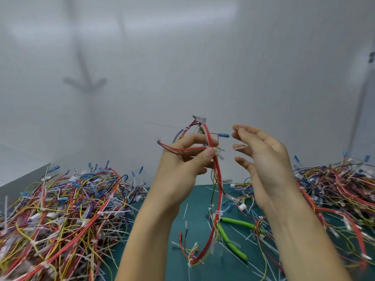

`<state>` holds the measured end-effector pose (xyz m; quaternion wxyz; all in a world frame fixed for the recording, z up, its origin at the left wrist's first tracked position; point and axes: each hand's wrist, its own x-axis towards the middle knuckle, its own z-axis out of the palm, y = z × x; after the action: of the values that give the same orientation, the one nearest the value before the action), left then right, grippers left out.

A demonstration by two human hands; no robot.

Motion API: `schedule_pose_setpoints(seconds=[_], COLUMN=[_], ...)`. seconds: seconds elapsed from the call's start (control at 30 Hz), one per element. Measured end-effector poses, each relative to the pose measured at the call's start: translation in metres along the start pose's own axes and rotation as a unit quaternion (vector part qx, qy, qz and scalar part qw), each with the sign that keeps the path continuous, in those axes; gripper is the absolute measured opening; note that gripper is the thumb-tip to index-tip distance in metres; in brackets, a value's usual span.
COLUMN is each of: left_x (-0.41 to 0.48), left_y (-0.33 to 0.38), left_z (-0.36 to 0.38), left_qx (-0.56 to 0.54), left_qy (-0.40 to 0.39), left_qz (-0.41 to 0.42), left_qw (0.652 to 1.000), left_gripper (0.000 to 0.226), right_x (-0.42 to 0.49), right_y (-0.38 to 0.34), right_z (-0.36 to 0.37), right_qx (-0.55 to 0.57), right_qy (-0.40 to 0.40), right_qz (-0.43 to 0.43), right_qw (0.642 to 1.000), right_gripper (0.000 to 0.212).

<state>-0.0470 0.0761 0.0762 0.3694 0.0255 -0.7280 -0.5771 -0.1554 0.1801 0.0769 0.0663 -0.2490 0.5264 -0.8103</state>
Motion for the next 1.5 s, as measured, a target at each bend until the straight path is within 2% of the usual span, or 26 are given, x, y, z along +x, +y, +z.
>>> schedule_pose_setpoints(seconds=[0.1, 0.3, 0.37, 0.47, 0.53, 0.63, 0.77, 0.8, 0.93, 1.0, 1.07, 1.17, 1.27, 1.33, 1.43, 1.5], left_x=[-0.001, -0.001, 0.000, 0.000, 0.000, 0.000, 0.001, 0.001, 0.000, 0.000, 0.000, 0.000, 0.000, 0.000, -0.001, -0.001], left_y=[0.002, 0.005, 0.004, 0.002, 0.002, 0.002, 0.002, 0.002, 0.001, 0.002, 0.002, 0.003, 0.006, 0.009, 0.011, 0.012], left_z=[-0.012, -0.028, -0.030, -0.030, -0.030, -0.028, -0.026, -0.026, -0.027, -0.027, -0.027, -0.026, -0.026, -0.026, -0.028, -0.029], left_qx=[-0.021, -0.024, -0.018, -0.022, -0.028, -0.044, -0.055, -0.050, -0.004, 0.011, 0.018, 0.009, -0.025, -0.058, -0.079, -0.093], left_qy=[0.009, 0.024, 0.033, 0.053, 0.066, 0.082, 0.079, 0.079, 0.059, 0.047, 0.046, 0.033, 0.017, 0.009, 0.002, 0.004], left_qz=[-0.001, 0.009, 0.012, 0.011, 0.009, 0.004, -0.001, -0.002, 0.001, 0.006, 0.015, 0.021, 0.023, 0.024, 0.034, 0.040], left_qw=[1.000, 0.999, 0.999, 0.998, 0.997, 0.996, 0.995, 0.996, 0.998, 0.999, 0.999, 0.999, 0.999, 0.998, 0.996, 0.995], left_gripper=[0.013, 0.018, 0.020, 0.019, 0.019, 0.021, 0.023, 0.022, 0.021, 0.021, 0.019, 0.017, 0.021, 0.022, 0.023, 0.023], right_x=[0.001, -0.004, -0.007, -0.008, -0.007, -0.007, -0.012, -0.014, -0.012, -0.010, -0.007, -0.005, -0.007, -0.010, -0.013, -0.013], right_y=[0.000, 0.003, 0.003, 0.003, 0.002, 0.000, 0.000, 0.001, 0.007, 0.007, 0.007, 0.007, 0.011, 0.015, 0.020, 0.022], right_z=[-0.002, 0.004, 0.008, 0.011, 0.010, 0.008, 0.009, 0.011, 0.015, 0.016, 0.013, 0.007, 0.005, 0.008, 0.015, 0.016], right_qx=[-0.023, -0.127, -0.126, -0.092, -0.090, -0.144, -0.173, -0.166, -0.188, -0.187, -0.181, -0.185, -0.249, -0.277, -0.261, -0.252], right_qy=[-0.013, -0.136, -0.173, -0.218, -0.234, -0.257, -0.316, -0.314, -0.236, -0.206, -0.193, -0.241, -0.322, -0.346, -0.343, -0.340], right_qz=[0.025, 0.055, 0.069, 0.086, 0.082, 0.056, 0.000, -0.012, -0.080, -0.080, -0.051, 0.011, 0.048, 0.054, 0.085, 0.094], right_qw=[0.999, 0.981, 0.974, 0.968, 0.965, 0.954, 0.933, 0.935, 0.950, 0.957, 0.963, 0.953, 0.912, 0.895, 0.898, 0.901], right_gripper=[0.013, 0.024, 0.038, 0.074, 0.087, 0.074, 0.024, 0.017, 0.011, 0.009, 0.019, 0.028, 0.030, 0.024, 0.014, 0.015])
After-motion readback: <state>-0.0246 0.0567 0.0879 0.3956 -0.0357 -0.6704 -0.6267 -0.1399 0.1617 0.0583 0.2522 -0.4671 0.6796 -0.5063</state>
